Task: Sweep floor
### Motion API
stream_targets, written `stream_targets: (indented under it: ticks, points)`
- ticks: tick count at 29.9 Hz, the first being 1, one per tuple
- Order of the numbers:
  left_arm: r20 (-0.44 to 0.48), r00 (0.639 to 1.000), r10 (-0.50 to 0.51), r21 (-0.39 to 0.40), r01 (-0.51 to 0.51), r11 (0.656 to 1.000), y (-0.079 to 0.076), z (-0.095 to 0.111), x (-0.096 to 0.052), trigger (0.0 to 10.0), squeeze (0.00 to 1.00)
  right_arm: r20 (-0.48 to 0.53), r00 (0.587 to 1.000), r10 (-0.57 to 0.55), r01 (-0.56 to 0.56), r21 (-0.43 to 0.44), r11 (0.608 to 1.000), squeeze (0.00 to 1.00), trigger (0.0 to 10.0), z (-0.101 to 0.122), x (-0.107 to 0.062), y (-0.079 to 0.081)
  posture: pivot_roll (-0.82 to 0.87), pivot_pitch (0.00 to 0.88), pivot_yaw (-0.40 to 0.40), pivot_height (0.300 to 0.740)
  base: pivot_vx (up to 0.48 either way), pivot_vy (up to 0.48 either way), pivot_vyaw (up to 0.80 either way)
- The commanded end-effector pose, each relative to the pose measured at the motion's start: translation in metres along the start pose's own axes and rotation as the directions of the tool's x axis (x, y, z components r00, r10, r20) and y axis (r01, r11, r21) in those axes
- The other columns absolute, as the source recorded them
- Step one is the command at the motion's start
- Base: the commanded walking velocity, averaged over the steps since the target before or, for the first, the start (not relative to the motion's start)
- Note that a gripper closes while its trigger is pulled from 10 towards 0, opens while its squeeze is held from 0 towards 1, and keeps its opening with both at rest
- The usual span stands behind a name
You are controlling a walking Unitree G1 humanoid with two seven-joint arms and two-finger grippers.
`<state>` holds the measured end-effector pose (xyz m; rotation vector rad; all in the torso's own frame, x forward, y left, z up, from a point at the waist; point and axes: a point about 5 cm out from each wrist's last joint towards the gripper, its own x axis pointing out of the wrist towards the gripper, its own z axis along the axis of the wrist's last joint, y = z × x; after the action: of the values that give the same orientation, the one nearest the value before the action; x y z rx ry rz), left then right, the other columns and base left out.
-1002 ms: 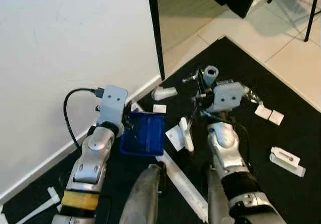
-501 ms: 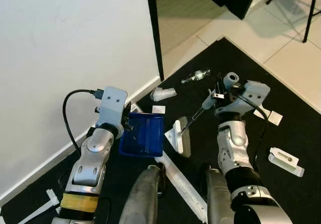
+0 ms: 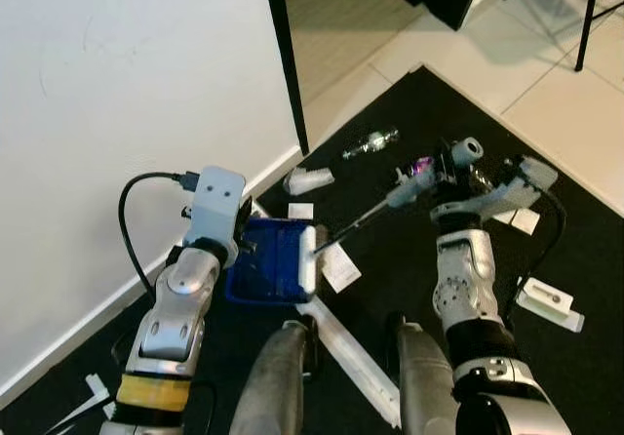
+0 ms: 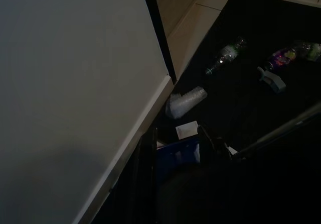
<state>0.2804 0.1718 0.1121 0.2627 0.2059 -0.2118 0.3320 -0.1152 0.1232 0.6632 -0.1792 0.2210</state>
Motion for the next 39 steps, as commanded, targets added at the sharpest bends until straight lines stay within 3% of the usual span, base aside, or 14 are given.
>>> stream_targets:
  ticks: [1, 7, 8, 9, 12, 14, 15, 18, 23, 26, 30, 32, 39]
  points:
    - [-0.096, 0.990, -0.105, -0.073, 0.098, 0.993, -0.023, -0.024, -0.002, 10.0, 0.00, 0.012, 0.993, 0.120, -0.119, 0.280, 0.953, 0.00, 10.0, -0.029, 0.006, 0.070, 0.08, 0.374, 0.050, 0.740, 0.000, 0.000, 0.00]
    - [-0.095, 0.990, -0.102, -0.078, 0.095, 0.992, -0.023, -0.024, 0.000, 10.0, 0.00, 0.067, 0.980, 0.188, -0.196, 0.132, 0.972, 0.00, 10.0, -0.003, -0.002, 0.073, 0.06, 0.368, 0.042, 0.740, 0.000, 0.000, 0.00]
    - [-0.092, 0.990, -0.109, -0.092, 0.101, 0.991, -0.025, -0.024, 0.001, 10.0, 0.00, 0.079, 0.976, 0.205, -0.205, -0.001, 0.979, 0.00, 10.0, 0.010, -0.009, 0.066, 0.05, 0.360, 0.042, 0.740, 0.000, 0.000, 0.00]
    - [-0.091, 0.989, -0.113, -0.104, 0.104, 0.989, -0.026, -0.023, 0.002, 10.0, 0.00, 0.082, 0.975, 0.204, -0.203, -0.027, 0.979, 0.00, 10.0, 0.015, -0.013, 0.063, 0.04, 0.359, 0.042, 0.740, 0.000, 0.000, 0.00]
    - [-0.091, 0.989, -0.117, -0.117, 0.107, 0.987, -0.026, -0.022, 0.003, 10.0, 0.00, 0.084, 0.976, 0.201, -0.199, -0.032, 0.979, 0.00, 10.0, 0.019, -0.015, 0.060, 0.04, 0.359, 0.042, 0.740, 0.000, 0.000, 0.00]
    - [-0.091, 0.989, -0.121, -0.197, 0.101, 0.975, -0.023, -0.020, 0.004, 10.0, 0.00, 0.066, 0.978, 0.196, -0.189, -0.110, 0.976, 0.00, 10.0, 0.024, -0.023, 0.052, 0.03, 0.345, 0.043, 0.740, 0.000, 0.000, 0.00]
    - [-0.091, 0.989, -0.121, -0.197, 0.101, 0.975, -0.023, -0.020, 0.004, 10.0, 0.00, 0.066, 0.978, 0.196, -0.189, -0.110, 0.976, 0.00, 10.0, 0.024, -0.023, 0.052, 0.03, 0.345, 0.043, 0.740, 0.000, 0.000, 0.00]
    - [-0.087, 0.985, -0.149, -0.326, 0.113, 0.939, -0.021, -0.016, 0.003, 10.0, 0.00, 0.021, 0.986, 0.167, -0.161, -0.174, 0.971, 0.00, 10.0, 0.025, -0.036, 0.041, 0.02, 0.334, 0.044, 0.740, 0.000, 0.000, 0.00]
    - [-0.079, 0.982, -0.173, -0.395, 0.129, 0.909, -0.022, -0.015, 0.000, 10.0, 0.00, -0.003, 0.990, 0.140, -0.138, -0.187, 0.973, 0.00, 10.0, 0.022, -0.043, 0.035, 0.02, 0.328, 0.043, 0.740, 0.000, 0.000, 0.00]
    - [-0.058, 0.978, -0.202, -0.470, 0.152, 0.870, -0.026, -0.013, -0.002, 10.0, 0.00, -0.041, 0.993, 0.108, -0.114, -0.225, 0.968, 0.00, 10.0, 0.016, -0.051, 0.028, 0.02, 0.318, 0.040, 0.740, 0.000, 0.000, 0.00]
    - [-0.041, 0.973, -0.229, -0.457, 0.186, 0.870, -0.030, -0.012, -0.003, 10.0, 0.00, -0.057, 0.995, 0.083, -0.096, -0.277, 0.956, 0.00, 10.0, 0.014, -0.053, 0.022, 0.02, 0.318, 0.039, 0.740, 0.000, 0.000, 0.00]
    - [-0.041, 0.964, -0.264, -0.435, 0.221, 0.873, -0.037, -0.013, -0.005, 10.0, 0.00, -0.055, 0.997, 0.046, -0.063, -0.359, 0.931, 0.00, 10.0, 0.017, -0.054, 0.011, 0.02, 0.315, 0.037, 0.740, 0.000, 0.000, 0.00]
    - [-0.052, 0.950, -0.308, -0.408, 0.262, 0.875, -0.047, -0.015, -0.008, 10.0, 0.00, -0.026, 0.999, 0.019, -0.029, -0.483, 0.875, 0.00, 10.0, 0.034, -0.054, -0.004, 0.01, 0.313, 0.041, 0.740, 0.000, 0.000, 0.00]
